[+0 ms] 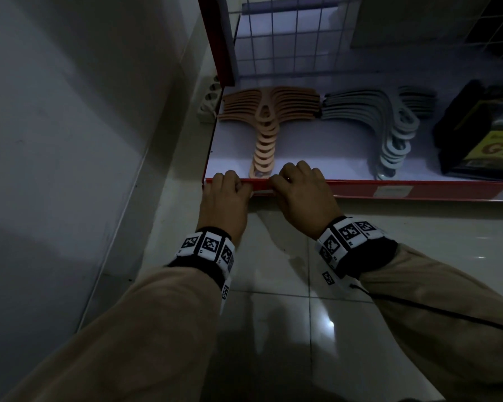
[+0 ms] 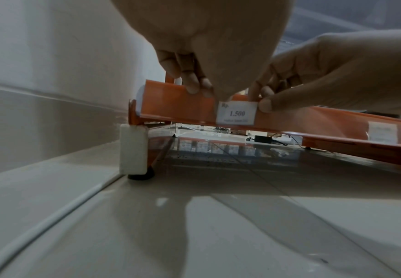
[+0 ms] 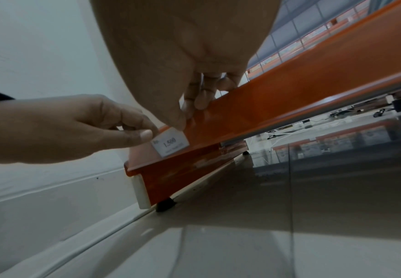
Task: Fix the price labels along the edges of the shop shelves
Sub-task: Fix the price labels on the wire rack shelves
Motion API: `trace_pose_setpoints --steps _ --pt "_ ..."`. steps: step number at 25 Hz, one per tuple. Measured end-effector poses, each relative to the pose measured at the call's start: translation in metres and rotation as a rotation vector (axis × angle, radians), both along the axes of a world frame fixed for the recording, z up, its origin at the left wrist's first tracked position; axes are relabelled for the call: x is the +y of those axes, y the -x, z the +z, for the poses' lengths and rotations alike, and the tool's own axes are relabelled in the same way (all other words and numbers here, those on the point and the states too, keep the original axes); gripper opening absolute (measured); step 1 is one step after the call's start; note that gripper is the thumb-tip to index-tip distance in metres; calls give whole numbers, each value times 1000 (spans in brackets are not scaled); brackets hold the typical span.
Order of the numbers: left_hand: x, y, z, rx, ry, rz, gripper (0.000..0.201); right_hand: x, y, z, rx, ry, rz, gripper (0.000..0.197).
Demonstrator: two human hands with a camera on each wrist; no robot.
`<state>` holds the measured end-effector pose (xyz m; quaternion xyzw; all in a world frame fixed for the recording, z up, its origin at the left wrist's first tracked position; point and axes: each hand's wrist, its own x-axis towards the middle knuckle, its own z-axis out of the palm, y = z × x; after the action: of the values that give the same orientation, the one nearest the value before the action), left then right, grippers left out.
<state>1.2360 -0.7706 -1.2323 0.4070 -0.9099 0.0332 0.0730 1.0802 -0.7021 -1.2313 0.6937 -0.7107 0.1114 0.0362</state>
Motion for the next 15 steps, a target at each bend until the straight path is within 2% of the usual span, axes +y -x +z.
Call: trace_pose_setpoints --steps 6,15 --pt "1 -1 -3 72 -22 17 20 0 1 -3 49 -5 -3 24" --pt "-1 -4 -3 66 -40 0 20 1 1 -8 35 2 -17 20"
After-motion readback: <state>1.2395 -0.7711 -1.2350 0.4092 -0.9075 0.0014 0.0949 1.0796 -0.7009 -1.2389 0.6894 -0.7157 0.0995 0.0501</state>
